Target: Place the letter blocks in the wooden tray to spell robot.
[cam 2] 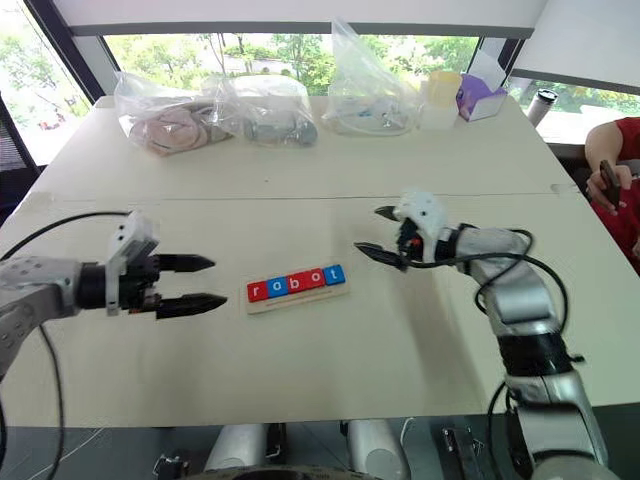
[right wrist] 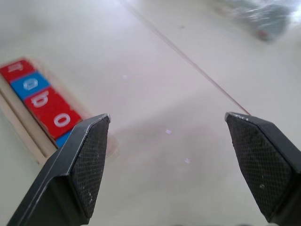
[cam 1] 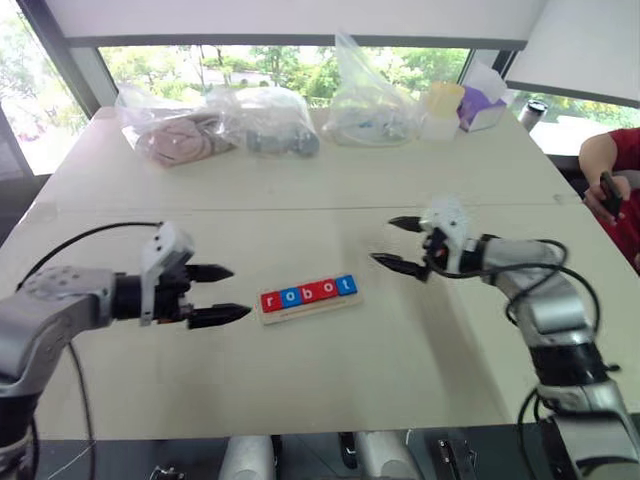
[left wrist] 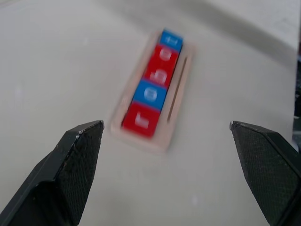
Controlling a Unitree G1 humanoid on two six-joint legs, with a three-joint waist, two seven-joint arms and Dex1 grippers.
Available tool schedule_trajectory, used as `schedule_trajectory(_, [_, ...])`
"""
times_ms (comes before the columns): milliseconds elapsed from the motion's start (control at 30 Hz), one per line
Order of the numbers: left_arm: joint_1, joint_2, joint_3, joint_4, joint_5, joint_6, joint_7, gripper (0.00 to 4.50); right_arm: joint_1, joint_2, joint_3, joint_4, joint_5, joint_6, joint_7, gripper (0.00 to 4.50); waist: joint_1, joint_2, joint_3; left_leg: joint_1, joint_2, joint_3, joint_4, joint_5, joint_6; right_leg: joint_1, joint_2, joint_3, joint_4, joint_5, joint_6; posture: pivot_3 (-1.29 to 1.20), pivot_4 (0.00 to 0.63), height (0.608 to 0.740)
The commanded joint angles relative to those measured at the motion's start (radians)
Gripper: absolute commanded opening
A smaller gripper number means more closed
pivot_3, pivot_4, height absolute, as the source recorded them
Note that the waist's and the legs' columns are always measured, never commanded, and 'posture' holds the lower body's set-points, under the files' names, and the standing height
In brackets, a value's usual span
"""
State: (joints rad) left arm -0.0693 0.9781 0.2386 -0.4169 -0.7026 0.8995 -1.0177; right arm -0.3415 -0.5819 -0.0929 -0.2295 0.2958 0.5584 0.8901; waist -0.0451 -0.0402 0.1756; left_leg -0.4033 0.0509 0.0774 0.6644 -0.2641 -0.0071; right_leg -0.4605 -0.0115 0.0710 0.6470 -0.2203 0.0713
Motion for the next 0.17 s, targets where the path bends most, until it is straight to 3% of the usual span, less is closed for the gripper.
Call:
schedule_trajectory(33, [0.068,-0.019,0.12,-0.041,-0.02,-0.007,0.04,4.5,0.118,0.052,-0.11,-0.254,0.159,0.204,-0.127,4.02,0.001,0.0,0.0,0.0,0.0,0.0,0.0,0.0,0.0,0.0,0.0,0.0,0.0,0.0,0.0,0.0,0.15,0.74])
schedule_trajectory(167, [0.124,-0.081,0.163,-0.051,-0.013,-0.044,0.097,4.5,0.242,0.084,-0.147,-0.404,0.251,0.337,-0.221,4.02,0.001,0.0,0.0,0.001,0.0,0.0,0.002,0.0,0.0,0.001,-0.001,0.0,0.0,0.001,-0.002,0.0,0.15,0.74])
